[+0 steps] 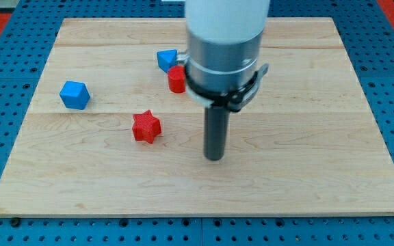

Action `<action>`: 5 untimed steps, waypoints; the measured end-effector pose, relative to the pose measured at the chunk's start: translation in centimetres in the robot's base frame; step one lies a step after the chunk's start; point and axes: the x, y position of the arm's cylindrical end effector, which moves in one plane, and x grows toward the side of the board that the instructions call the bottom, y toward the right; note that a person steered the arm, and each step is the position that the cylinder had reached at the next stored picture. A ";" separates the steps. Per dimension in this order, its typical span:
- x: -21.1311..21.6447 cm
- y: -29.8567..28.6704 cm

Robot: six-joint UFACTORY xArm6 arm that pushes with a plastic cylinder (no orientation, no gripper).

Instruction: Move the red star parallel to the right of the blue cube

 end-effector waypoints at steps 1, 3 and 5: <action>-1.6 -6.9; -9.1 -15.9; -3.2 -15.8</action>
